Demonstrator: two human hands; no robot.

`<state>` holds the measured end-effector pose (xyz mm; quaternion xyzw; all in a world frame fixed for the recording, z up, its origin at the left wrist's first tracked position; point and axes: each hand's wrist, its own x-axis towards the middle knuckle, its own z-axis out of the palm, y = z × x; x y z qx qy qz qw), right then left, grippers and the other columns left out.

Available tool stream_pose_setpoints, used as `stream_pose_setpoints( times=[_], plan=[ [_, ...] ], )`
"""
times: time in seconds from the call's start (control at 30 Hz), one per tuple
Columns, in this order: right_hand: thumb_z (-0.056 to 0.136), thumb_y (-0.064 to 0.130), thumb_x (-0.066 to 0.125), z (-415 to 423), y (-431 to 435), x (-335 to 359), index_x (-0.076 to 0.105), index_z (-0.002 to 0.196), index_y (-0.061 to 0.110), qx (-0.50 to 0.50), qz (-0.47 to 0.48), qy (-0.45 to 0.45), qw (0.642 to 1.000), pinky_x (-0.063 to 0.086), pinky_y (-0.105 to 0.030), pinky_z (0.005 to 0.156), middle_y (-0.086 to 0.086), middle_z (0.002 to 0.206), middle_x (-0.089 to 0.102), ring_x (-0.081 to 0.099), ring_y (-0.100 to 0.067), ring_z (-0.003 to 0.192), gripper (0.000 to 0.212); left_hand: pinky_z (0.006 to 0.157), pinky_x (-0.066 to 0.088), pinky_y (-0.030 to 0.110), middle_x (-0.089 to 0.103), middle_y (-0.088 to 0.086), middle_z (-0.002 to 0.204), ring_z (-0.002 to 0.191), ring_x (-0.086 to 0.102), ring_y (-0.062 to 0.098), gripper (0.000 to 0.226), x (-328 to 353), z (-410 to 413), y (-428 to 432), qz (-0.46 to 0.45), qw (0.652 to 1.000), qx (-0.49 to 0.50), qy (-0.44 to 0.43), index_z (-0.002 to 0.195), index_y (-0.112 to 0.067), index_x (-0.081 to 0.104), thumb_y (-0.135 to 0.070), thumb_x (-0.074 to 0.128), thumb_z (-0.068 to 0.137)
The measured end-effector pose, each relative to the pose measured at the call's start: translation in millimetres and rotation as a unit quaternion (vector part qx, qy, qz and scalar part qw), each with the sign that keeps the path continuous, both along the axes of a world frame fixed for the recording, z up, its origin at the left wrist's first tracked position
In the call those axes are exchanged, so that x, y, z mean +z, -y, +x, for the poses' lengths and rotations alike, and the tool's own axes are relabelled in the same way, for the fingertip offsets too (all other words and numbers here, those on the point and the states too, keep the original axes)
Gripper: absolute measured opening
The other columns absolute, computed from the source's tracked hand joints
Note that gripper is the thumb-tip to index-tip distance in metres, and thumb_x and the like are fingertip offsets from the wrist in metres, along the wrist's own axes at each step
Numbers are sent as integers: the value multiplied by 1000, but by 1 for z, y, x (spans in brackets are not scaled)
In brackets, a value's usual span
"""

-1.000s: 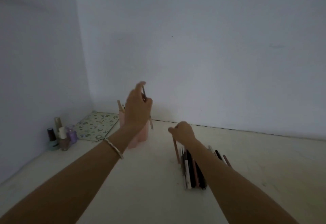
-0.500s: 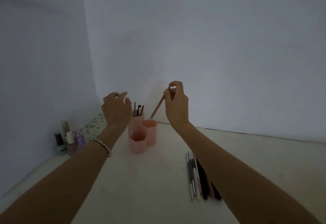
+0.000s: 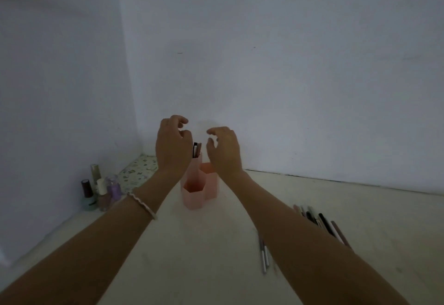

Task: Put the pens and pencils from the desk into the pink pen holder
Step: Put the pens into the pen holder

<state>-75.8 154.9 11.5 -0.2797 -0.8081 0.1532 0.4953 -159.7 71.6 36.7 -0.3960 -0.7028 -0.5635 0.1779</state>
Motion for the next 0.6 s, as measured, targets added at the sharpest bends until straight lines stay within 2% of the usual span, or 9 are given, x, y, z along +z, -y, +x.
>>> stream_pose_setpoints(
  times=[0.1,0.17,0.2,0.27,0.33,0.43,0.53,0.6],
  plan=[
    [90,6,52,35,-10,12,62,115,10,-36,-12,-23,999,46,-23,84,-4,107,66,58,-17,98,27,81,50,31,59,2,98,85,61,19,15,-7,31,-10,-38,999,-33,0,99,-16,57,-7,51,88],
    [89,5,51,61,-18,16,62,112,12,-45,-26,-8,999,48,-24,78,-2,100,66,60,-16,90,26,81,50,29,63,-1,91,79,62,15,8,-20,55,-19,-150,986,-70,1,95,-17,57,-14,52,89],
    [90,6,50,72,-21,18,62,111,12,-49,-34,-4,998,49,-26,76,0,96,66,61,-15,84,25,79,50,26,64,-2,90,78,62,14,9,-29,67,-23,-234,969,-84,-3,97,-15,58,-18,54,89],
    [92,7,48,94,-26,16,62,107,14,-64,-52,7,997,52,-27,69,4,85,64,59,-11,69,22,79,54,29,65,3,92,85,66,18,20,-50,92,-31,-386,914,-126,-3,104,-10,60,-21,56,88],
    [91,6,48,114,-29,13,62,103,15,-80,-69,30,994,52,-28,61,6,74,60,55,-8,58,21,75,54,30,65,9,94,90,67,24,21,-68,117,-32,-468,867,-169,35,100,-7,59,-22,58,86],
    [90,7,48,137,-33,7,62,101,16,-91,-92,57,990,45,-20,54,10,69,57,53,-5,54,20,66,48,27,58,6,85,81,62,23,18,-88,144,-30,-503,842,-186,66,94,-8,56,-23,62,85],
    [88,7,48,153,-36,2,62,99,17,-95,-111,71,987,39,-17,50,13,67,56,52,-4,52,21,73,48,29,62,11,107,97,63,26,21,-99,155,-30,-506,844,-171,50,106,-4,58,-14,59,87],
    [88,6,48,160,-37,-1,62,99,17,-101,-118,75,985,38,-18,50,12,67,56,52,-4,51,21,77,49,29,61,12,112,102,62,27,20,-100,157,-33,-500,850,-159,45,107,-2,57,-7,55,87]
  ],
)
